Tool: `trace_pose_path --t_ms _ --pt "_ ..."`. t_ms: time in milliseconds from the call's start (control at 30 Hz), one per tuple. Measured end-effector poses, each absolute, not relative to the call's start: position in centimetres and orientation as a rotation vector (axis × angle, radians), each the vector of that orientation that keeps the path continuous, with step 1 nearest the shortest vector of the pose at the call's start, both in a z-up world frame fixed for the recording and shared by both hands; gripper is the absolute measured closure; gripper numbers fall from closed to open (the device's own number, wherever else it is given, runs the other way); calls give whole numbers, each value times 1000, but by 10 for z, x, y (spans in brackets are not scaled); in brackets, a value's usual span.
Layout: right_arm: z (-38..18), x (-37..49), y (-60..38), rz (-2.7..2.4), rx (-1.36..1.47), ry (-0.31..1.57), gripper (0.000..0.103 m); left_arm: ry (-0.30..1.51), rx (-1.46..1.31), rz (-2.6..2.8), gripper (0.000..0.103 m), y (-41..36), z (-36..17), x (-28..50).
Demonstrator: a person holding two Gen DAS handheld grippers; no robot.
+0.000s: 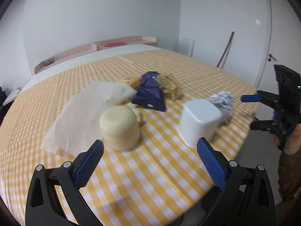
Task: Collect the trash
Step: 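Grasp the cream mug with the left tool while the right tool grasps crumpled foil, then carry the cream mug and crumpled foil off the table over the wastebasket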
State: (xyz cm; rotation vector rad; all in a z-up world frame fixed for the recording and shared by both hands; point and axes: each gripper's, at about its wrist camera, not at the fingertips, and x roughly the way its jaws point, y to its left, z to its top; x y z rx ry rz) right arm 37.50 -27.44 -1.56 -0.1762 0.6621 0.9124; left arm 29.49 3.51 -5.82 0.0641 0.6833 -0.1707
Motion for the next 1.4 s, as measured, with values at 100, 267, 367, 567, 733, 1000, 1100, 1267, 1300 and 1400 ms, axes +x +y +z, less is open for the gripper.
trace_pose_path --t_ms 100,267,367,567,733,1000,1100,1267,1300,1400 --pt "-14 387 -269 893 -182 652 3 720 38 -166 4 43 -62 319" --pt "-22 406 -255 888 -216 676 3 751 7 -139 4 54 -71 343" --pt "-27 417 -247 869 -230 700 3 779 -32 -123 4 61 -76 355" --pt "-34 429 -241 859 -243 724 21 821 -41 -96 13 64 -83 372" --pt "-33 426 -242 859 -258 712 56 820 -36 -93 39 64 -82 367" --pt "-17 408 -257 826 -221 679 56 766 -42 -81 39 59 -66 334" --pt "-12 395 -258 822 -234 669 56 758 -16 -82 39 50 -61 319" --pt "-5 370 -256 822 -277 653 56 742 -13 -84 39 41 -55 291" --pt "-4 366 -256 822 -280 650 56 739 -20 -89 39 40 -54 285" --pt "0 353 -256 816 -292 645 56 733 -12 -85 39 36 -52 270"
